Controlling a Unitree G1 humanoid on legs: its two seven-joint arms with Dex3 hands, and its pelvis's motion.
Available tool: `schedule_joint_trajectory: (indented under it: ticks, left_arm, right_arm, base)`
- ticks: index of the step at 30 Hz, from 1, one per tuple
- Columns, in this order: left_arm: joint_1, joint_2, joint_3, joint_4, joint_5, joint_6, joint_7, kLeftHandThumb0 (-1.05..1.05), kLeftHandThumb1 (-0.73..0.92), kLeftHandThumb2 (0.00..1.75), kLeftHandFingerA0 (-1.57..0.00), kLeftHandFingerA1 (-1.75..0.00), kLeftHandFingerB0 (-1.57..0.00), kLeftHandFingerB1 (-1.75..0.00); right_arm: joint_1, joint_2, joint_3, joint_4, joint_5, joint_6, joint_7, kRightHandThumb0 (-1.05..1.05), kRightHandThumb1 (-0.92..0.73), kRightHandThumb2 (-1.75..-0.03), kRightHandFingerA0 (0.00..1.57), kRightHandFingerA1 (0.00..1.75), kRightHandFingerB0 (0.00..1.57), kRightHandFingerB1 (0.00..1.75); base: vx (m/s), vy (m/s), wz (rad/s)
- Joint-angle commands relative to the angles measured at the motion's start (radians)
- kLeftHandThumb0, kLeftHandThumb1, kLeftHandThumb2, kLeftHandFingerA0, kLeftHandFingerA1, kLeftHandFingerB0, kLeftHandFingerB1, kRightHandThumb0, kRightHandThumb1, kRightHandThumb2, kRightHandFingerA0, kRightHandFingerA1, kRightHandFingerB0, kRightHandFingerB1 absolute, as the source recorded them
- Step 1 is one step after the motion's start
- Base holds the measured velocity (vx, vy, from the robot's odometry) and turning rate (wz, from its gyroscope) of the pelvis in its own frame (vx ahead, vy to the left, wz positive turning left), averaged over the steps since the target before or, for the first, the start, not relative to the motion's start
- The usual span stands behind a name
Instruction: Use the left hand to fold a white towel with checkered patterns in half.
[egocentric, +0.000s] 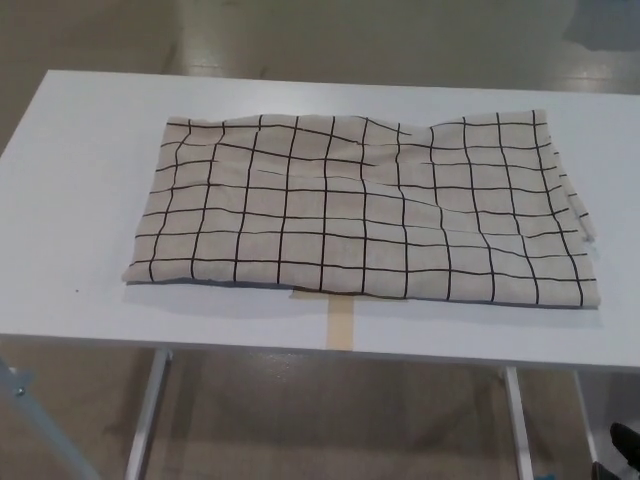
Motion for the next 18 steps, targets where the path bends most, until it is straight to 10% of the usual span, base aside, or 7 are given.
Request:
schedule_joint_trajectory:
  ticks: [1, 11, 12, 18]
  left_arm:
    - [0.11, -0.009, 0.012, -0.314, 0.135, -0.363, 0.064, -0.63, 0.36, 0.67, 0.0, -0.1, 0.0, 0.0]
    - [-0.032, 0.101, 0.087, -0.466, 0.436, -0.532, 0.179, -0.62, 0.37, 0.68, 0.0, -0.1, 0.0, 0.0]
    - [-0.076, 0.132, 0.077, -0.44, 0.475, -0.522, 0.201, -0.58, 0.36, 0.68, 0.0, -0.14, 0.0, -0.03]
    - [-0.218, 0.246, -0.02, -0.394, 0.538, -0.414, 0.171, -0.44, 0.31, 0.66, 0.0, -0.19, 0.0, -0.07]
  right_arm:
    - [-0.013, 0.003, -0.014, 0.018, 0.036, -0.078, 0.009, -0.51, -0.71, -0.62, 0.42, 0.41, 0.42, 0.35]
    - [-0.018, -0.004, -0.004, 0.022, 0.004, -0.086, -0.026, -0.53, -0.71, -0.61, 0.43, 0.41, 0.43, 0.35]
    - [-0.02, -0.004, -0.003, 0.026, 0.002, -0.088, -0.025, -0.57, -0.58, -0.95, 0.4, 0.56, 0.33, 0.5]
    - [-0.019, -0.007, -0.003, 0.038, 0.006, -0.095, -0.014, -0.58, -0.58, -0.95, 0.4, 0.56, 0.33, 0.5]
  base:
    - [0.0, 0.0, 0.0]
    - [0.0, 0.0, 0.0]
    - [0.0, 0.0, 0.0]
    - [0.0, 0.0, 0.0]
